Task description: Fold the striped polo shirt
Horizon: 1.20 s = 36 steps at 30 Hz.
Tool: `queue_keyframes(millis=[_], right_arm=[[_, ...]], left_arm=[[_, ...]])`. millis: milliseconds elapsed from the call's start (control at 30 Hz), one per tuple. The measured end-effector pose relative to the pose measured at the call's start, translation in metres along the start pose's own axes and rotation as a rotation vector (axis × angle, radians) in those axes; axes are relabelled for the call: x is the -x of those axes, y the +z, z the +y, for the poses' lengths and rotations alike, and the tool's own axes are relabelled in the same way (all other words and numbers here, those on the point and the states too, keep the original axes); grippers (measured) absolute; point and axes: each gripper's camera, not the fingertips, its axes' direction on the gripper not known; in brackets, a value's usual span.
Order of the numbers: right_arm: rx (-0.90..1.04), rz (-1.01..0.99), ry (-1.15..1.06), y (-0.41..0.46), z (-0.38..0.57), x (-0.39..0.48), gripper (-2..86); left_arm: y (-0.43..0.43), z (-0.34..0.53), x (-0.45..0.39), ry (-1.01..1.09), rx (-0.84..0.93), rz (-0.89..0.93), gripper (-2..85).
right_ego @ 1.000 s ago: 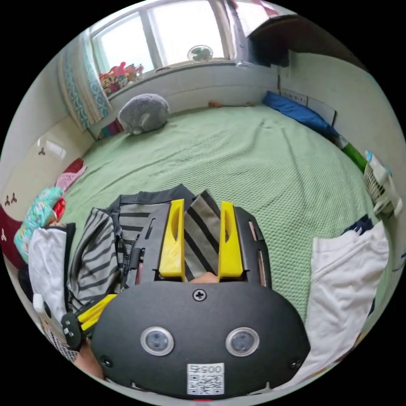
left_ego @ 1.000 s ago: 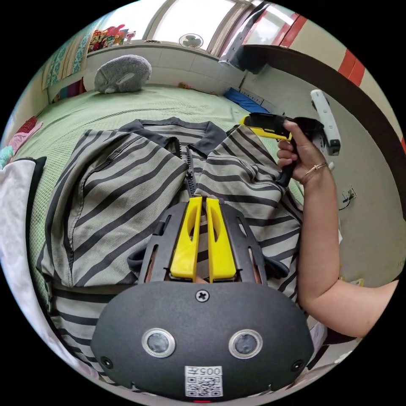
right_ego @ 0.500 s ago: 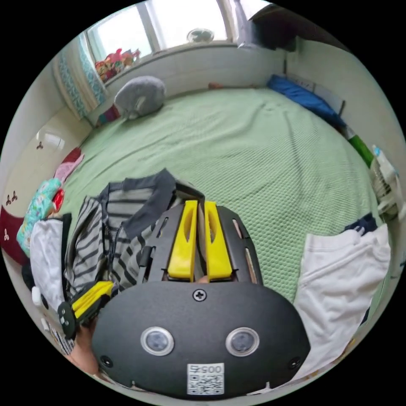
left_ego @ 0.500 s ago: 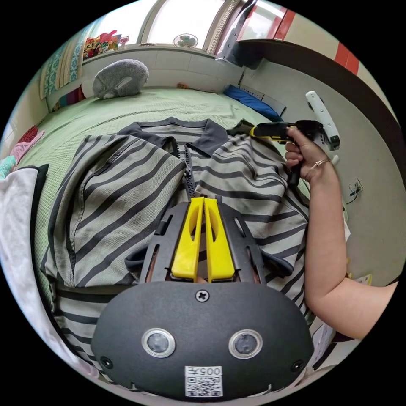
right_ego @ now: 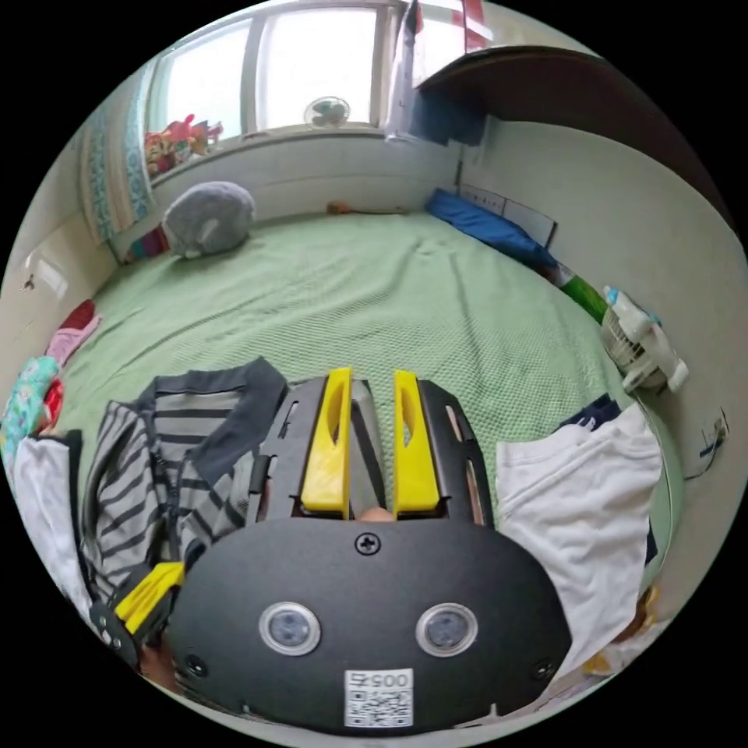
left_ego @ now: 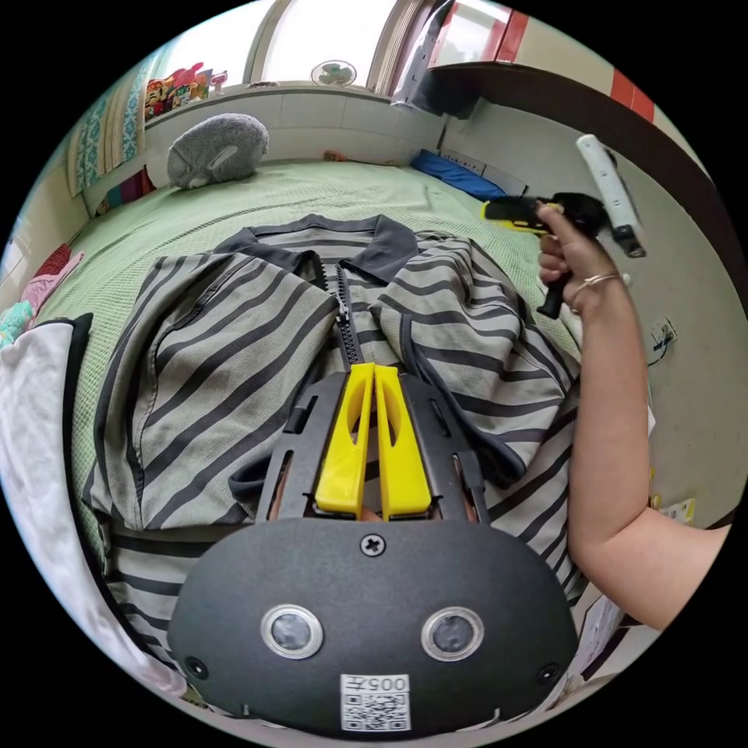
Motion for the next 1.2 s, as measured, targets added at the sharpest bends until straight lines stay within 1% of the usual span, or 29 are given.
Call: queue_keyframes(millis=[67, 100, 133, 167, 233, 400, 433, 467, 500, 533, 600, 700, 767, 833, 867, 933, 1000, 1133, 1200], right_arm=[[-0.005, -0.089, -0.062, -0.013, -0.001, 0.008, 6.3], [-0.003, -0.155, -0.13, -0.019, -0.001, 0.016, 5.2], [0.028, -0.226, -0.239, -0.019, 0.002, 0.029, 3.4], [0.049, -0.252, -0.282, -0.017, 0.003, 0.036, 2.5], [0.156, -0.3, -0.385, 0.001, 0.005, 0.059, -0.1], [0.376, -0.259, -0.434, 0.07, 0.009, 0.097, -1.0], [0.402, -0.242, -0.413, 0.089, 0.009, 0.102, -1.1], [0.393, -0.244, -0.397, 0.095, 0.009, 0.103, -1.1], [0.324, -0.255, -0.36, 0.1, 0.008, 0.103, -1.1], [0.3, -0.258, -0.316, 0.104, 0.006, 0.1, -1.2], [0.314, -0.267, -0.286, 0.105, 0.003, 0.1, -1.1], [0.284, -0.137, -0.349, 0.083, 0.002, 0.114, -1.1], [0.212, -0.161, -0.381, 0.061, 0.002, 0.124, -1.1], [0.133, -0.266, -0.472, 0.038, 0.008, 0.144, -1.1], [0.126, -0.287, -0.498, 0.036, 0.011, 0.15, -1.1], [0.153, -0.311, -0.571, 0.041, 0.017, 0.173, -0.4], [0.203, -0.306, -0.598, 0.056, 0.021, 0.186, 2.1], [0.296, -0.419, -0.679, 0.08, 0.031, 0.21, 6.2], [0.31, -0.43, -0.712, 0.085, 0.036, 0.219, 7.0]], left_arm=[[0.002, -0.001, -0.002, 0.005, 0.002, -0.01, -0.5], [0.004, -0.001, -0.003, 0.008, 0.004, -0.018, -0.5], [0.005, -0.002, -0.004, 0.011, 0.005, -0.025, -0.5], [0.006, -0.002, -0.004, 0.012, 0.006, -0.029, -0.5], [0.008, -0.003, -0.006, 0.021, 0.012, -0.049, -0.5], [0.011, -0.005, -0.006, 0.025, 0.014, -0.059, -0.5], [0.011, -0.006, -0.005, 0.025, 0.015, -0.059, -0.5], [0.011, -0.006, -0.005, 0.024, 0.016, -0.058, -0.5], [0.012, -0.006, -0.004, 0.024, 0.017, -0.057, -0.5], [0.012, -0.007, -0.002, 0.023, 0.016, -0.055, -0.6], [0.011, -0.007, 0.0, 0.021, 0.015, -0.049, -0.6], [0.01, -0.008, 0.007, 0.007, 0.009, -0.019, -0.6], [0.009, -0.009, 0.011, -0.003, 0.012, 0.001, -0.6], [0.009, -0.01, 0.018, -0.015, 0.012, 0.027, -0.6], [0.009, -0.01, 0.019, -0.018, 0.012, 0.032, -0.6], [0.008, -0.011, 0.024, -0.024, 0.013, 0.047, -0.6], [0.007, -0.012, 0.027, -0.027, 0.014, 0.052, -0.6], [0.004, -0.014, 0.034, -0.037, 0.012, 0.052, -0.6], [-0.003, -0.014, 0.039, -0.061, -0.007, 0.053, -0.6]])
